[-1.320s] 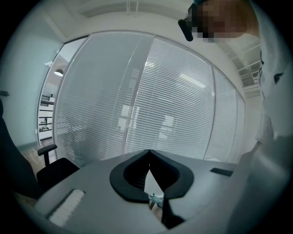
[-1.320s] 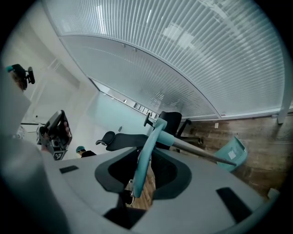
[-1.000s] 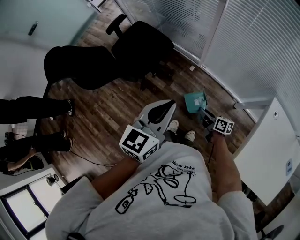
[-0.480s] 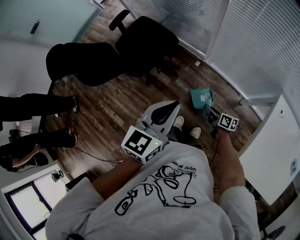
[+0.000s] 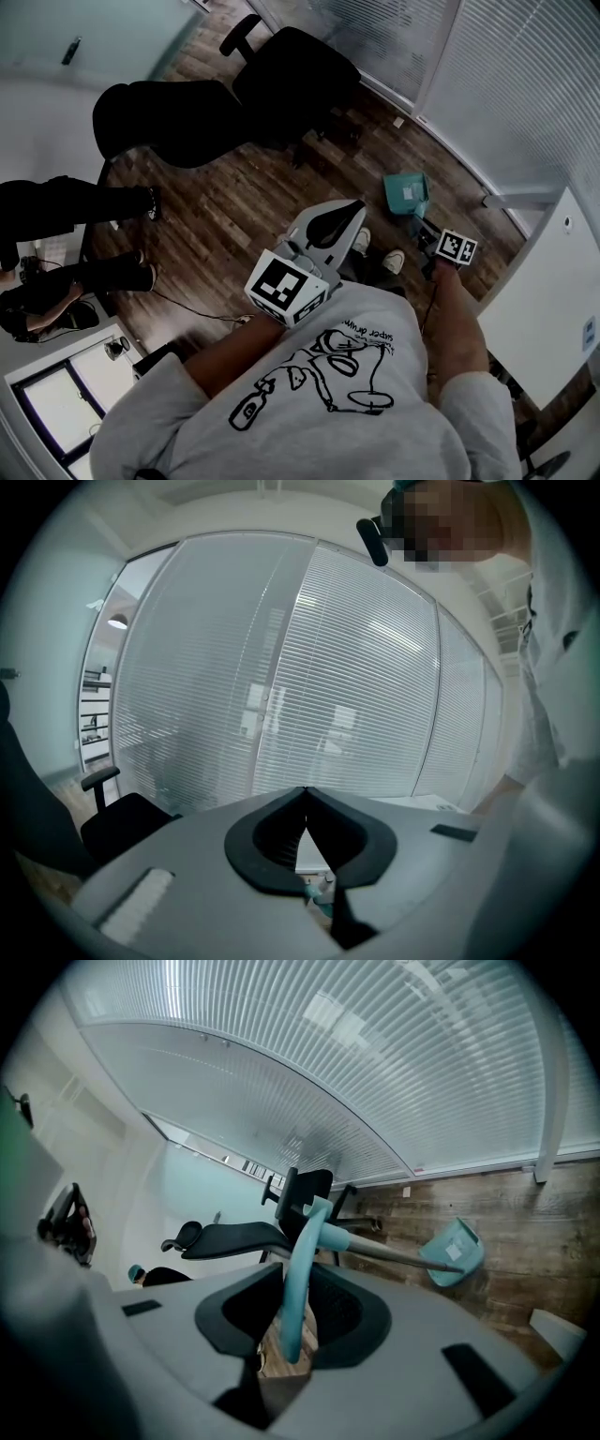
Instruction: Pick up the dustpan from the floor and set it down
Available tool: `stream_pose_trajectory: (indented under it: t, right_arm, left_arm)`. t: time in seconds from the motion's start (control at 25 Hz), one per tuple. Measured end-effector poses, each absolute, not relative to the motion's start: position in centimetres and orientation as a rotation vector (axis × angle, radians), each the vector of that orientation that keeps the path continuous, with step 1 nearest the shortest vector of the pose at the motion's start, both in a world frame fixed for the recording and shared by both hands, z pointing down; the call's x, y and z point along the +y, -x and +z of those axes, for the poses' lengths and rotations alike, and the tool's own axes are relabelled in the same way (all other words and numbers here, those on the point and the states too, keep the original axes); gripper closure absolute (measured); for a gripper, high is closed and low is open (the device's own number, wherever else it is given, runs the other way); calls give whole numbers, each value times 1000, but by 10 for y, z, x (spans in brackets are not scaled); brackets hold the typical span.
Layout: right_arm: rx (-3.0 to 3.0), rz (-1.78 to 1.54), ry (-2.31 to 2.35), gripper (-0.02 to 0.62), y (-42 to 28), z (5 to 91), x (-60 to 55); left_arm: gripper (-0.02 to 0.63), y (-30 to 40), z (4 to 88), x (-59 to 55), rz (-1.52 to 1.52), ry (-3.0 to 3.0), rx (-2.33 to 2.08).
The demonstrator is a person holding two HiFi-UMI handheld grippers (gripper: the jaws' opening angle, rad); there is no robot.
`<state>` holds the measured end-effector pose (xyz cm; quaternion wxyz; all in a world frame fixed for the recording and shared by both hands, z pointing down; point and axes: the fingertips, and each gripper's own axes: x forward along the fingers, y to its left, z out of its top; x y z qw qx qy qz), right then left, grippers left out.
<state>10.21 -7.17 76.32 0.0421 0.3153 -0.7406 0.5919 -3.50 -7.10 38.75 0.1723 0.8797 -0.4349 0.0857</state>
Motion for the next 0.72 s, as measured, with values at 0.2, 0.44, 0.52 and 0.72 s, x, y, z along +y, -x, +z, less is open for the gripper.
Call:
stream_pose_trajectory:
  t: [0.2, 0.44, 0.52, 0.72]
  right_arm:
    - [-2184, 1829, -980, 515, -107, 773, -45]
    - [-2123, 1869, -1017, 515, -108, 783, -20]
    - [-2106, 1873, -1027, 515, -109, 786, -16]
    - [-2048, 1909, -1029, 515, -109, 794, -1]
  left_arm:
    - [604, 30, 386, -71, 225, -2504, -1228]
    - [604, 24, 385, -67, 225, -2513, -1210]
    - [604, 23, 386, -66, 225, -2513, -1207]
    - [604, 19, 386, -64, 224, -2516, -1205]
